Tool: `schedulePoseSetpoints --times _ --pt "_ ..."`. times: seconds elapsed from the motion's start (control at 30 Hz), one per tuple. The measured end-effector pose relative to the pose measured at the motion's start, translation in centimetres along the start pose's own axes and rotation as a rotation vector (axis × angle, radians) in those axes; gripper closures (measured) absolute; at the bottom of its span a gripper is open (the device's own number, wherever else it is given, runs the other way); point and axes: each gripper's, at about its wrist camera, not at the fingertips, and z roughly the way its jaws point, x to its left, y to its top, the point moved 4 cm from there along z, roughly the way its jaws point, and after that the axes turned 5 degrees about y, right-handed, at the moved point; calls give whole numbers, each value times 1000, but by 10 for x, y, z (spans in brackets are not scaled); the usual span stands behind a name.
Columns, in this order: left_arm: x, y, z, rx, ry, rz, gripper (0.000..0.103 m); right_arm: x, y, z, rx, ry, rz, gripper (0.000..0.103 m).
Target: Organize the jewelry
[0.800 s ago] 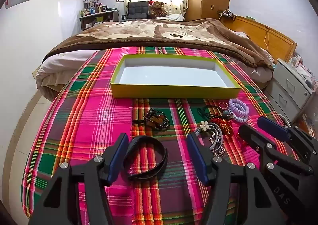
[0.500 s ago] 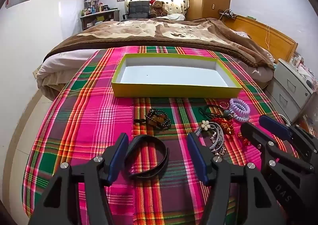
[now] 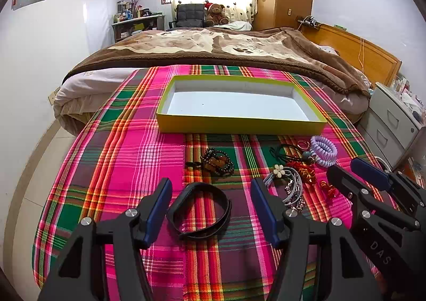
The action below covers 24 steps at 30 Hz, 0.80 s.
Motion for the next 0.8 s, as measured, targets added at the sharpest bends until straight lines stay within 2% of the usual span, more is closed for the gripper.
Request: schedulePoseSetpoints --times 0.8 --pt "1 0 -2 -1 22 -2 40 -1 -2 0 6 -5 18 59"
